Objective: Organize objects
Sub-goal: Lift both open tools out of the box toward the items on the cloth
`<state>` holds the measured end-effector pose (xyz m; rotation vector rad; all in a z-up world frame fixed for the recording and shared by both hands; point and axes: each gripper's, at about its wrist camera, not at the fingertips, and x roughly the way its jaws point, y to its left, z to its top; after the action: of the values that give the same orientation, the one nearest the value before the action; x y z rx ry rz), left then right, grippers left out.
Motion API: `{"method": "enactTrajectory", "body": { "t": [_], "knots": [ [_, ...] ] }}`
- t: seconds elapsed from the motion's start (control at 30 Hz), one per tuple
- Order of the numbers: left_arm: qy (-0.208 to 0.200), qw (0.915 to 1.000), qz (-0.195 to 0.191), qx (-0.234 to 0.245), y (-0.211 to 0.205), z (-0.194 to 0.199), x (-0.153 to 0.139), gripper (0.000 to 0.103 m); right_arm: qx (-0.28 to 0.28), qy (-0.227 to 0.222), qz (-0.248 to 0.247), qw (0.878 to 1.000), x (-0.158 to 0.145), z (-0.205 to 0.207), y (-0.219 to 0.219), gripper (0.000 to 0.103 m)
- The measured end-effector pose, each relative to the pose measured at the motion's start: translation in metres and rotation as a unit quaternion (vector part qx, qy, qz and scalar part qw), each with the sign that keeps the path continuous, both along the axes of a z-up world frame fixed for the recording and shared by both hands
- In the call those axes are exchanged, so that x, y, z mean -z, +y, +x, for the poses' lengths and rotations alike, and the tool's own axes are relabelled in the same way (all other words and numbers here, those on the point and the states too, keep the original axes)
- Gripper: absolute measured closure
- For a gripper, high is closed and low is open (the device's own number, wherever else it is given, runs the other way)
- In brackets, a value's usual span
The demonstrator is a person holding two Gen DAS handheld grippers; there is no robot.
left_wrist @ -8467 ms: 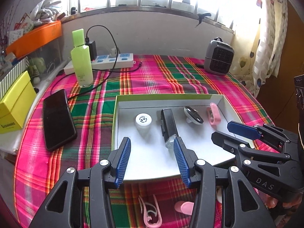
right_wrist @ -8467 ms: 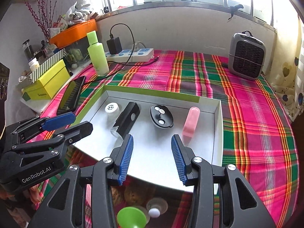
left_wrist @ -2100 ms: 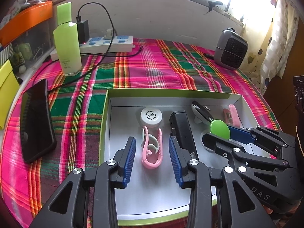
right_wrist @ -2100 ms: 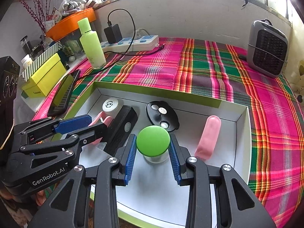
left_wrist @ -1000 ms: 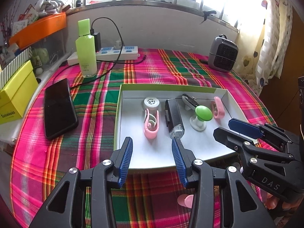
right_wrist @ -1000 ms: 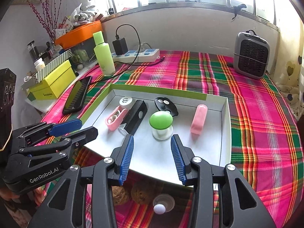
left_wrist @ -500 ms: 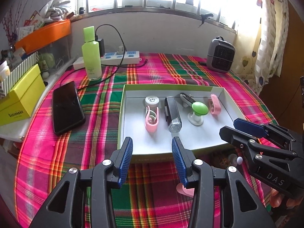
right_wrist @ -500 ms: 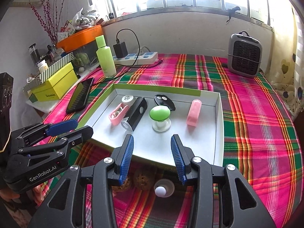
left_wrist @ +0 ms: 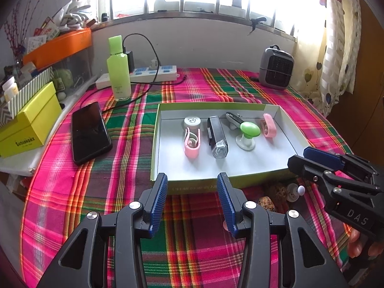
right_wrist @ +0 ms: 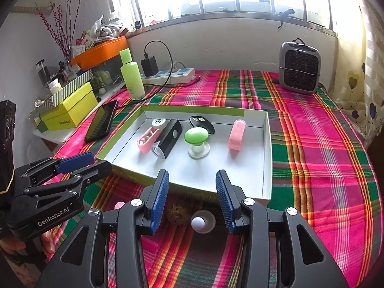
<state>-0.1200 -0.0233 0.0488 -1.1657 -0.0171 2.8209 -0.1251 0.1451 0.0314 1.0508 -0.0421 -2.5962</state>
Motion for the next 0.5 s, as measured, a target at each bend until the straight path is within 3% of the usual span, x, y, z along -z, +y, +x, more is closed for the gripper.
{"method": "enactTrajectory", "body": {
  "t": [0.5],
  "knots": [
    [-0.006, 0.9998, 0.011, 0.013, -0.006, 0.015, 0.012, 0.061, 0.014, 0.009, 0.016, 1.0, 0.005, 0.022, 0.014, 0.061]
  ]
}}
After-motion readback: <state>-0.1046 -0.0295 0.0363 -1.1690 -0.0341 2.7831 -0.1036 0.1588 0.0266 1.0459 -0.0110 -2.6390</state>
